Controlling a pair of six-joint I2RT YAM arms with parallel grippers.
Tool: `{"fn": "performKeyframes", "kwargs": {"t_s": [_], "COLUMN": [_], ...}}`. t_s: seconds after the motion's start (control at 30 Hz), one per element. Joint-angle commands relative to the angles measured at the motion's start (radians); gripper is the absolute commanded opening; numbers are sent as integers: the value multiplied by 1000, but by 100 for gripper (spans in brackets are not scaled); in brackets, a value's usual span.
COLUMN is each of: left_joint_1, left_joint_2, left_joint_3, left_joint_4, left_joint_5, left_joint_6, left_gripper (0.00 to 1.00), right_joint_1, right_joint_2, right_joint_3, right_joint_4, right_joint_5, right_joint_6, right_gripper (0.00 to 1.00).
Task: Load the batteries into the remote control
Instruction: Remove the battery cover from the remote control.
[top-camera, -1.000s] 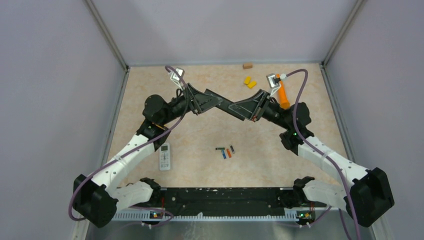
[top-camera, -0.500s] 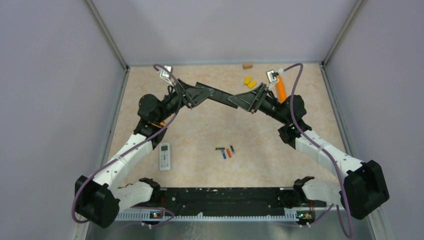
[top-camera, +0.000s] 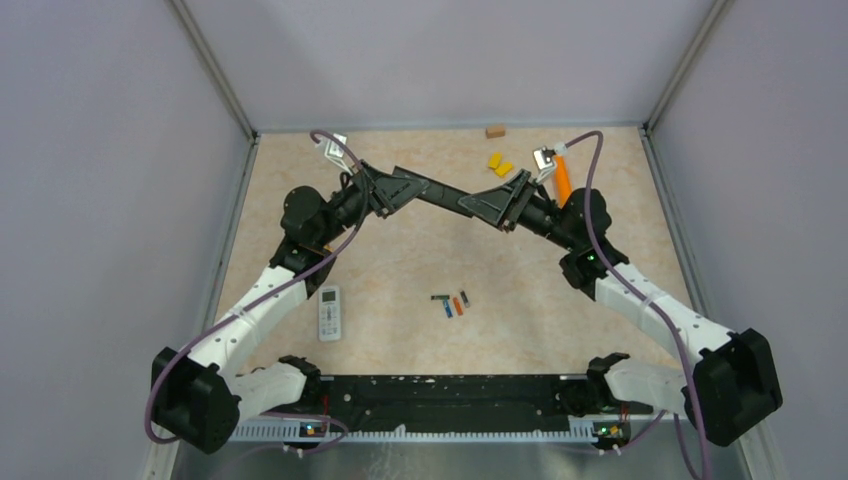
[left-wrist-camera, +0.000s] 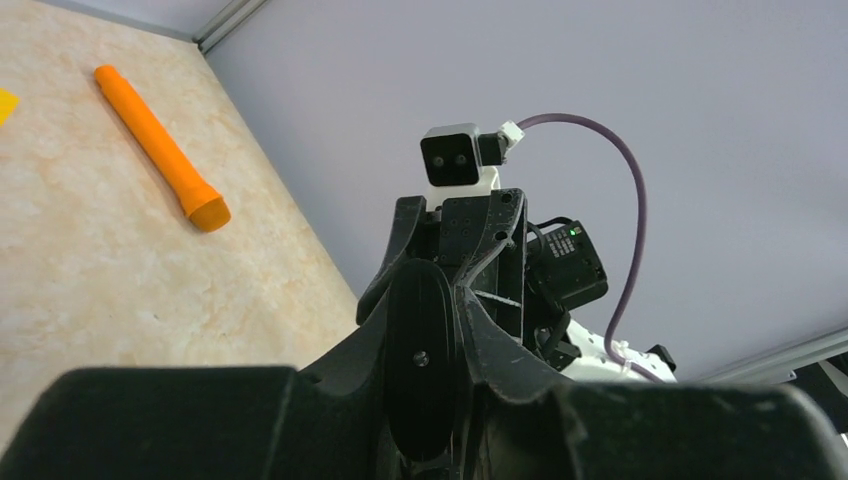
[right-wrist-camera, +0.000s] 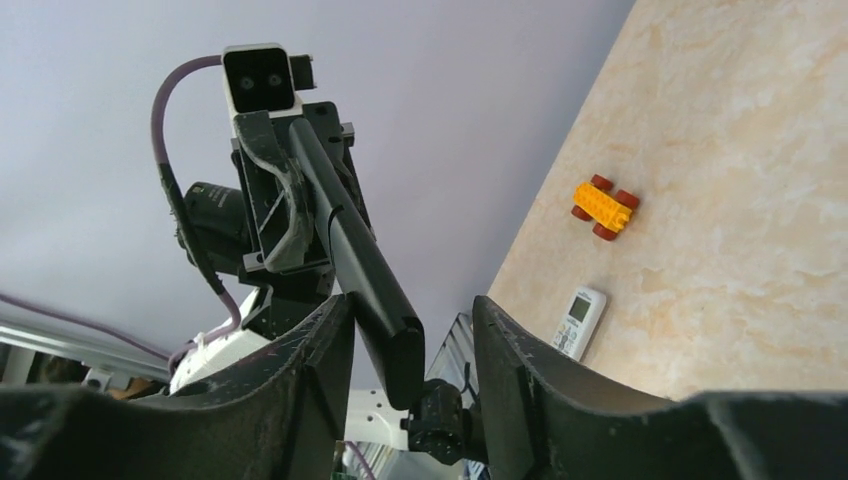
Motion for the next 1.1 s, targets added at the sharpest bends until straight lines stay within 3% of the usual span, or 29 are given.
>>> {"fn": "performKeyframes", "kwargs": {"t_s": [0.0,0.13,0.27,0.8,0.87,0.97,1.07], "left_joint_1": [6,6,6,6,6,6,6], "left_joint_2": [-25,-31,-40,-43,-37,-28,-22], "left_joint_3": [9,10,14,20,26,32,37], "left_joint_4": [62,38,2,-100,-112,-123,-122], "left_joint_5": [-38,-52,-63,-61,-57,-50,-41], "left_joint_6": [43,86,146,250,243,219,199], "left_gripper": [0,0,0,0,0,0,0], "right_joint_1": [-9,-9,-9,-9,-9,-9,-9], "right_joint_2": [-29,-43,-29,-42,-43,-43,-40], "right_joint_3": [24,39,63,47,50,54,56], "right_joint_4": [-157,-229,-282,-201,-203,-227,-254], "right_joint_5": [6,9,-6,10,13,21,33], "right_joint_6": [0,2,-2,-6,-17,-31,-46], "right_gripper": [45,41,31,26,32,53,61]}}
